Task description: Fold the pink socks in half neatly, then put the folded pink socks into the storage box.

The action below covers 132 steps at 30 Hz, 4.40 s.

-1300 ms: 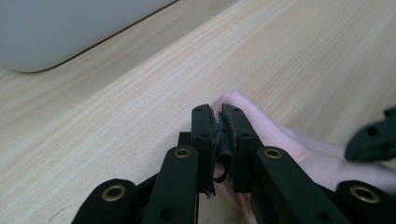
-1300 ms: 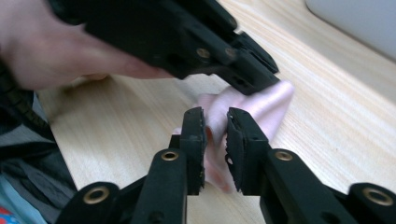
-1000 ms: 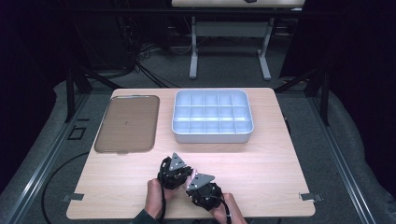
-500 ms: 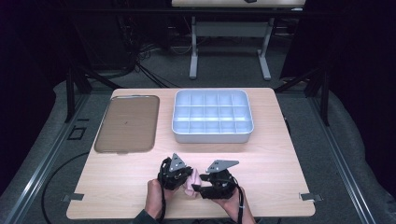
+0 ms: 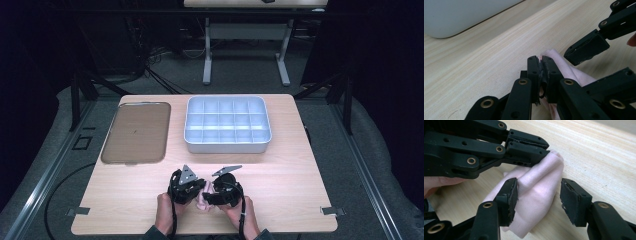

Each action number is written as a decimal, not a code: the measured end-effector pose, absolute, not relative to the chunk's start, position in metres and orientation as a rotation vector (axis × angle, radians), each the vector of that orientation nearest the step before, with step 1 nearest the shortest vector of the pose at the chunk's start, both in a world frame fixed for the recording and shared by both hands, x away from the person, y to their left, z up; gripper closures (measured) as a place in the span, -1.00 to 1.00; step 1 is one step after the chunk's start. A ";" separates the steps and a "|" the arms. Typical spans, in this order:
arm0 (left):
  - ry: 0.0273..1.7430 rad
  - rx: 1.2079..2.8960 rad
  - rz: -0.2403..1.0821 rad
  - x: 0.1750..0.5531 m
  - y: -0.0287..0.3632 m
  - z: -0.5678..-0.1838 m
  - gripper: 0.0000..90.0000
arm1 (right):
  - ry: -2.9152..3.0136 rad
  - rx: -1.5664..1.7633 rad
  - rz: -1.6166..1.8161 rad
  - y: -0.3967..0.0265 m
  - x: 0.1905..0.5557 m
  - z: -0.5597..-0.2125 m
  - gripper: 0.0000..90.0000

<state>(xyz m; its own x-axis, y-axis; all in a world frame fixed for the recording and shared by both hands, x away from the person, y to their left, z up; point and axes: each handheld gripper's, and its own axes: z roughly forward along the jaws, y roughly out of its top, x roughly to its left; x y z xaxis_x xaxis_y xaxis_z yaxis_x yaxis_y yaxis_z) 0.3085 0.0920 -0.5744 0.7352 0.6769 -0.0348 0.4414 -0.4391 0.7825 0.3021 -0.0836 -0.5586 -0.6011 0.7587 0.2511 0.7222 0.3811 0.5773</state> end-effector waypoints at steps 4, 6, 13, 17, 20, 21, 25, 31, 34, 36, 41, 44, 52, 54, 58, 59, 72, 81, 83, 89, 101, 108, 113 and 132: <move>0.843 2.101 0.366 0.308 0.092 -0.575 0.89 | 2.543 1.380 1.047 -0.085 0.300 -0.553 0.03; 0.846 2.102 0.366 0.308 0.091 -0.575 0.89 | 2.536 1.391 1.059 -0.082 0.299 -0.553 0.02; 0.844 2.103 0.369 0.308 0.091 -0.575 0.89 | 2.553 1.394 1.049 -0.080 0.298 -0.559 0.03; 0.839 2.106 0.370 0.308 0.092 -0.575 0.89 | 2.564 1.409 1.026 -0.078 0.300 -0.564 -0.04; 0.839 2.106 0.369 0.308 0.092 -0.575 0.89 | 2.566 1.405 1.011 -0.076 0.302 -0.565 -0.06; 0.840 2.105 0.369 0.308 0.092 -0.575 0.89 | 2.580 1.412 1.005 -0.076 0.304 -0.566 -0.06; 0.842 2.103 0.362 0.308 0.093 -0.575 0.89 | 2.625 1.406 0.982 -0.074 0.308 -0.565 0.05; 0.847 2.093 0.340 0.310 0.094 -0.576 0.89 | 2.655 1.429 1.013 -0.076 0.311 -0.565 0.26; 0.847 2.094 0.343 0.311 0.094 -0.576 0.88 | 2.657 1.448 1.049 -0.081 0.313 -0.567 0.42; 0.850 2.093 0.341 0.311 0.094 -0.575 0.85 | 2.666 1.468 1.090 -0.086 0.314 -0.570 0.51; 0.850 2.079 0.308 0.315 0.096 -0.575 0.77 | 2.663 1.463 1.116 -0.089 0.314 -0.571 0.58; 0.870 2.055 0.263 0.319 0.102 -0.574 0.58 | 2.669 1.435 1.119 -0.089 0.314 -0.571 0.61; 0.959 1.981 0.268 0.322 0.125 -0.565 -0.33 | 2.679 1.374 1.113 -0.088 0.313 -0.569 0.63; 0.987 1.974 0.282 0.321 0.134 -0.563 -0.47 | 2.678 1.367 1.121 -0.089 0.313 -0.569 0.63; 1.039 1.950 0.295 0.317 0.148 -0.562 -0.61 | 2.673 1.366 1.152 -0.090 0.312 -0.569 0.63; 1.046 1.954 0.305 0.315 0.152 -0.562 -0.63 | 2.665 1.370 1.163 -0.090 0.312 -0.570 0.63; 1.130 2.046 0.347 0.298 0.168 -0.587 -0.81 | 2.664 1.358 1.177 -0.092 0.311 -0.570 0.63; 1.090 2.085 0.418 0.295 0.163 -0.591 -0.87 | 2.650 1.352 1.203 -0.095 0.310 -0.570 0.63; 1.091 2.084 0.424 0.295 0.163 -0.591 -0.87 | 2.644 1.350 1.207 -0.097 0.309 -0.570 0.63; 1.083 2.123 0.455 0.294 0.158 -0.592 -0.91 | 2.611 1.344 1.223 -0.101 0.306 -0.565 0.63; 1.081 2.128 0.470 0.294 0.157 -0.592 -0.93 | 2.532 1.326 1.258 -0.116 0.301 -0.552 0.63; 1.086 2.126 0.470 0.295 0.157 -0.592 -0.93 | 2.474 1.314 1.214 -0.127 0.299 -0.543 0.63; 1.087 2.124 0.471 0.295 0.156 -0.592 -0.93 | 2.451 1.311 1.180 -0.134 0.297 -0.536 0.63; 1.090 2.124 0.468 0.295 0.156 -0.592 -0.93 | 2.309 1.282 1.156 -0.168 0.294 -0.509 0.63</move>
<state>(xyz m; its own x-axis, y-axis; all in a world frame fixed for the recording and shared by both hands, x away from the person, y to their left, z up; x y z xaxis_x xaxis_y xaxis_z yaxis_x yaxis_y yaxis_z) 0.2951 0.1557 -0.5920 0.5817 0.8134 0.0033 0.5631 -0.4056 0.7200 0.2935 -0.1682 -0.5089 -0.5780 0.8029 0.1457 0.5979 0.2952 0.7453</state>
